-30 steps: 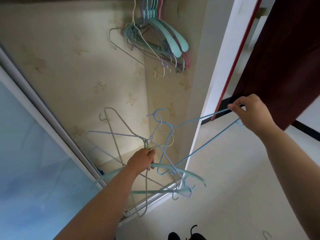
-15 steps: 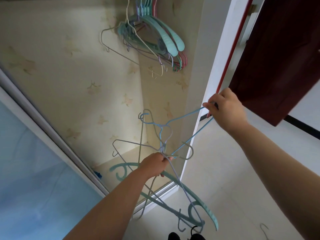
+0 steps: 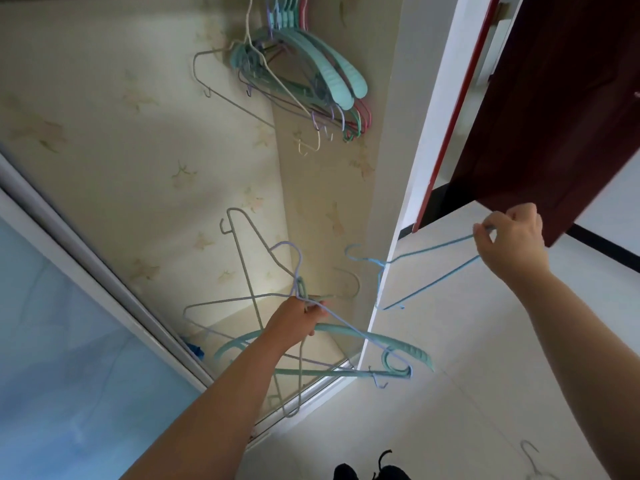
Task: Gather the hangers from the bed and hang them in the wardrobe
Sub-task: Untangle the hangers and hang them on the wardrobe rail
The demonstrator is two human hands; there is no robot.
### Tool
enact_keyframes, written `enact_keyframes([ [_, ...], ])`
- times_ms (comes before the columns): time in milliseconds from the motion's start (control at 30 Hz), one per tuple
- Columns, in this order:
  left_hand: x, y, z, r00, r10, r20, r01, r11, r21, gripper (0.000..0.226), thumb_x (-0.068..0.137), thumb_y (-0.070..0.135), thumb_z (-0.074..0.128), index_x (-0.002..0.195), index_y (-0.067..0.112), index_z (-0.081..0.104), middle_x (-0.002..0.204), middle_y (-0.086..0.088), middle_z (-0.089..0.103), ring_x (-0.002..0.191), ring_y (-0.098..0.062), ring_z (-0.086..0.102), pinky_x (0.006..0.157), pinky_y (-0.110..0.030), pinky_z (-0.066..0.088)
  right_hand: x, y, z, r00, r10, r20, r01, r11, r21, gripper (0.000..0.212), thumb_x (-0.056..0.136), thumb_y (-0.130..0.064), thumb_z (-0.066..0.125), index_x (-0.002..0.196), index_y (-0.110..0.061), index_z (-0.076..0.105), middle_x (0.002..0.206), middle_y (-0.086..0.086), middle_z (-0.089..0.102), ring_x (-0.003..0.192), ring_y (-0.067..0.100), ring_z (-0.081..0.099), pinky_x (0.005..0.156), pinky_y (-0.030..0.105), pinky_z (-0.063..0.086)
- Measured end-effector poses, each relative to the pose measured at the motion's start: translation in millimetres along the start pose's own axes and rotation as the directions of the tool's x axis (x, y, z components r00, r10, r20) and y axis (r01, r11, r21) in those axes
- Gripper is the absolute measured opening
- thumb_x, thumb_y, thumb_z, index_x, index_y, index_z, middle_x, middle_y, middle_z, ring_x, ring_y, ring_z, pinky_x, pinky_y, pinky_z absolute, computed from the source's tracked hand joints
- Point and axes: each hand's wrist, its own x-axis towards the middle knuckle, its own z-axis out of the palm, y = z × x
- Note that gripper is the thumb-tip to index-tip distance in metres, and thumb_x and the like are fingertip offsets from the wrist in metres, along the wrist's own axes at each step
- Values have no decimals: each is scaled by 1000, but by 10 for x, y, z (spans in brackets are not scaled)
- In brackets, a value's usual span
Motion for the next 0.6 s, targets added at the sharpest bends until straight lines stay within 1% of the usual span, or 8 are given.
enact_keyframes([
  [100, 5, 53, -59, 996, 84, -6, -84, 996, -28, 35, 87, 40, 52, 118, 54, 59, 87, 20, 71, 65, -11, 67, 77, -43, 59, 56, 9, -135, 990, -136, 40, 138, 988, -61, 18, 93, -22, 56, 92, -4, 62, 104, 5, 30, 101, 27, 37, 81, 33, 40],
  [167, 2, 149, -66, 993, 121, -14, -121, 991, -58, 38, 90, 37, 54, 118, 64, 52, 99, 24, 69, 77, -13, 70, 78, -43, 58, 107, -88, -153, 971, -221, 92, 228, 971, -72, 15, 92, -20, 56, 90, -5, 61, 108, 9, 34, 103, 27, 38, 84, 34, 42],
  [233, 7, 246, -35, 988, 153, 6, -152, 985, -82, 41, 92, 33, 55, 113, 67, 49, 100, 25, 68, 73, -12, 67, 78, -45, 58, 151, -217, -104, 951, -276, 135, 288, 955, -70, 15, 92, -22, 56, 89, -8, 60, 111, 9, 35, 102, 24, 38, 81, 32, 42],
  [300, 5, 317, 12, 982, 177, 62, -171, 981, -88, 36, 92, 35, 56, 110, 65, 52, 90, 25, 68, 70, -11, 66, 76, -45, 59, 205, -319, -25, 940, -306, 151, 318, 946, -61, 17, 92, -24, 55, 90, -9, 61, 113, 8, 36, 102, 23, 40, 80, 32, 43],
  [367, -25, 367, 52, 981, 172, 91, -167, 984, -54, 30, 92, 37, 54, 116, 55, 58, 91, 20, 71, 73, -8, 67, 76, -43, 59, 260, -386, 55, 932, -330, 152, 337, 941, -25, 20, 92, -24, 55, 90, -5, 63, 112, 10, 37, 102, 28, 43, 82, 36, 46],
  [467, -67, 452, 45, 990, 142, 25, -144, 984, 103, 23, 97, 27, 47, 106, 37, 66, 75, 13, 66, 65, -15, 63, 74, -35, 56, 320, -439, 131, 921, -364, 143, 359, 932, 60, 19, 92, -25, 60, 96, -7, 63, 116, 13, 40, 107, 32, 46, 89, 43, 48],
  [533, -87, 516, 27, 989, 144, -18, -138, 973, 182, 27, 99, 24, 43, 98, 28, 70, 75, 11, 61, 69, -23, 62, 72, -35, 55, 321, -411, 171, 924, -353, 145, 334, 932, 138, 28, 91, -26, 62, 115, -14, 58, 126, 13, 39, 117, 35, 45, 97, 44, 44],
  [600, -76, 532, 17, 991, 122, -59, -114, 986, 120, 26, 98, 24, 44, 92, 25, 70, 71, 10, 57, 64, -21, 60, 66, -33, 55, 277, -320, 217, 938, -319, 136, 283, 931, 232, 54, 92, -29, 59, 141, -22, 37, 141, 12, 31, 129, 33, 37, 107, 45, 37],
])
